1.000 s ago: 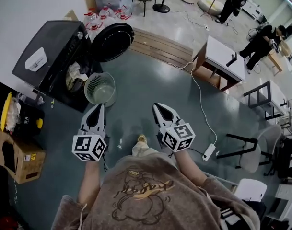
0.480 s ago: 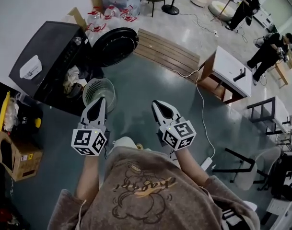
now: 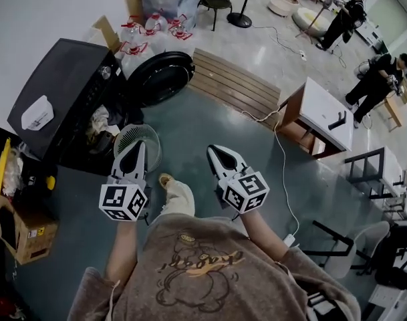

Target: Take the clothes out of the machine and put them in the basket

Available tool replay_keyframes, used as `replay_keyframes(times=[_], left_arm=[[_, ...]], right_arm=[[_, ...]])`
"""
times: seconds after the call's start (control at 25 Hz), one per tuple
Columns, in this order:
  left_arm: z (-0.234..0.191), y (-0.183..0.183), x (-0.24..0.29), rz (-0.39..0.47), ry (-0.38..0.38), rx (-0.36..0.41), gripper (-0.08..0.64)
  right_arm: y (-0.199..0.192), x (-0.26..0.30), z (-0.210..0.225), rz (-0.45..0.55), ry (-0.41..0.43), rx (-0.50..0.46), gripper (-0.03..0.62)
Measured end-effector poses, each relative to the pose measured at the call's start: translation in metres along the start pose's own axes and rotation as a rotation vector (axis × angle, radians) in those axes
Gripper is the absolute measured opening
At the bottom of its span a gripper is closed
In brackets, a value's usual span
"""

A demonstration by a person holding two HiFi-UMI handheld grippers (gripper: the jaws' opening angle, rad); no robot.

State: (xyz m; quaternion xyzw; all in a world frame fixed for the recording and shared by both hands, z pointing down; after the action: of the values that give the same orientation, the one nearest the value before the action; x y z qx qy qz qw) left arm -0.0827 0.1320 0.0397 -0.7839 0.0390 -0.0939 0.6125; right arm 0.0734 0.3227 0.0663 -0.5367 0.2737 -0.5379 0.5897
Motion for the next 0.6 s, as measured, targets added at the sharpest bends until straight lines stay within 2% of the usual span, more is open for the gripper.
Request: replay_keyframes(times=[0.32, 0.6], left_arm=[[-0.071, 0.014, 0.035, 0.004, 0.095, -0.04, 0.006], [-0.148, 0.02, 0.041, 0.01, 0.243, -0.077, 0.006]], right_arm=[[0.026, 0.097, 0.003, -0.056, 0.093, -0.021, -0.006], [0.043, 0.211, -0.03, -0.136, 0.276, -0.1, -0.006]])
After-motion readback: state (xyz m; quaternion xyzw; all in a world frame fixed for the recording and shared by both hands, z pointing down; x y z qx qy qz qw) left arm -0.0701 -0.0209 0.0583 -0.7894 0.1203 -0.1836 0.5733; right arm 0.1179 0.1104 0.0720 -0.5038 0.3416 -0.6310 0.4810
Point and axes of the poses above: the fingertips, and each gripper's own axes: x forward along the fingers, z to its right, y out of its top, the point moved 6 cm from there along -x, backward along the fingers, and after that the axes turned 5 degrees about -y, right-handed, at the moved point
